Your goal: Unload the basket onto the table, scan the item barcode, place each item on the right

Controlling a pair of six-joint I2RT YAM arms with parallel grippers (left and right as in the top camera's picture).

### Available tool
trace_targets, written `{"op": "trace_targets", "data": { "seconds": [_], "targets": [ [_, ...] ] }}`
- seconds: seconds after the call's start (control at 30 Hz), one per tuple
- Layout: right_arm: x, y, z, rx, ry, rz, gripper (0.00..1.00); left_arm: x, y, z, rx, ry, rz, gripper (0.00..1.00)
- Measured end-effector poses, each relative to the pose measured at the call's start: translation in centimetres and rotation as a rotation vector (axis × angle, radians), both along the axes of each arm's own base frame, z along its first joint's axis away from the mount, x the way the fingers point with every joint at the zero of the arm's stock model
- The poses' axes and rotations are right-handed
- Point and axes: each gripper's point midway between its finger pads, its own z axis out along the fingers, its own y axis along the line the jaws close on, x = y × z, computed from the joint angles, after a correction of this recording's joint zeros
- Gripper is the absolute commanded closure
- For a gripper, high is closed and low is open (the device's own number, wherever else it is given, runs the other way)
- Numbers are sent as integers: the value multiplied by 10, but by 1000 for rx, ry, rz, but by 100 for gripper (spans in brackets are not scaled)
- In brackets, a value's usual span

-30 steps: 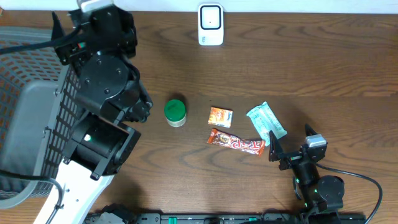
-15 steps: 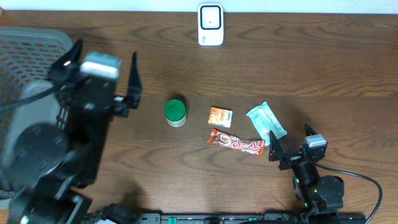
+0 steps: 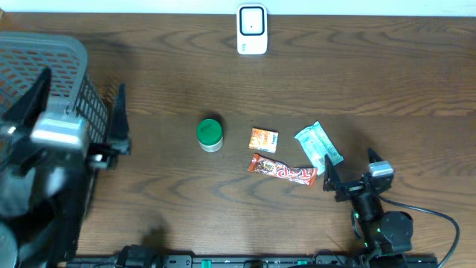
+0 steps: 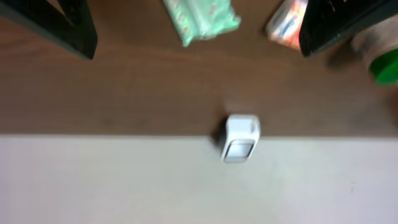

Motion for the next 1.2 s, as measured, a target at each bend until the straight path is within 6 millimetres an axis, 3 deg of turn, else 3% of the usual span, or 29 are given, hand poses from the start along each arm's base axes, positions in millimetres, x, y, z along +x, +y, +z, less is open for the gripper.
{"op": "trace_targets", "data": {
  "seconds": [0.1,0.2,0.3,0.4,0.43,0.53,0.57,0.63,0.73,0.9,0.93,0.97,1.0,1.07,1.2],
  "targets": [
    [-1,1,19,29,-71,8,1,-24,0,8,-4,-46,-18,16],
    [-4,14,20,81,-64,83,1,-48,2,15,-8,-93,-22,16],
    [-9,29,3,159,39,175,1,-74,6,23,-15,-153,-23,16],
    [-19,38,-14,209,197,220,1,-86,7,26,-18,-180,-22,16],
    [-22,39,-10,216,206,228,1,-87,7,26,-18,-181,-22,16],
    [-36,41,34,203,232,247,1,-88,7,26,-18,-182,-22,16],
    [-38,41,41,197,246,246,1,-88,8,26,-18,-184,-22,16],
    [-41,40,47,176,347,235,1,-93,8,28,-20,-195,-22,16],
    [-41,41,39,164,546,222,1,-100,9,30,-21,-212,-23,16],
    [-27,67,46,204,708,355,1,-120,12,32,-27,-257,-22,16],
    [-25,72,45,219,733,386,1,-125,12,32,-28,-267,-22,16],
    [-24,79,41,241,769,422,12,-133,13,31,-30,-282,-22,16],
    [-25,84,37,260,802,448,14,-141,14,31,-32,-301,-22,16],
    [-23,86,28,276,852,451,7,-152,16,31,-35,-324,-22,16],
    [-28,67,-22,337,1115,242,2,-165,17,31,-38,-354,-22,16]
  ]
}}
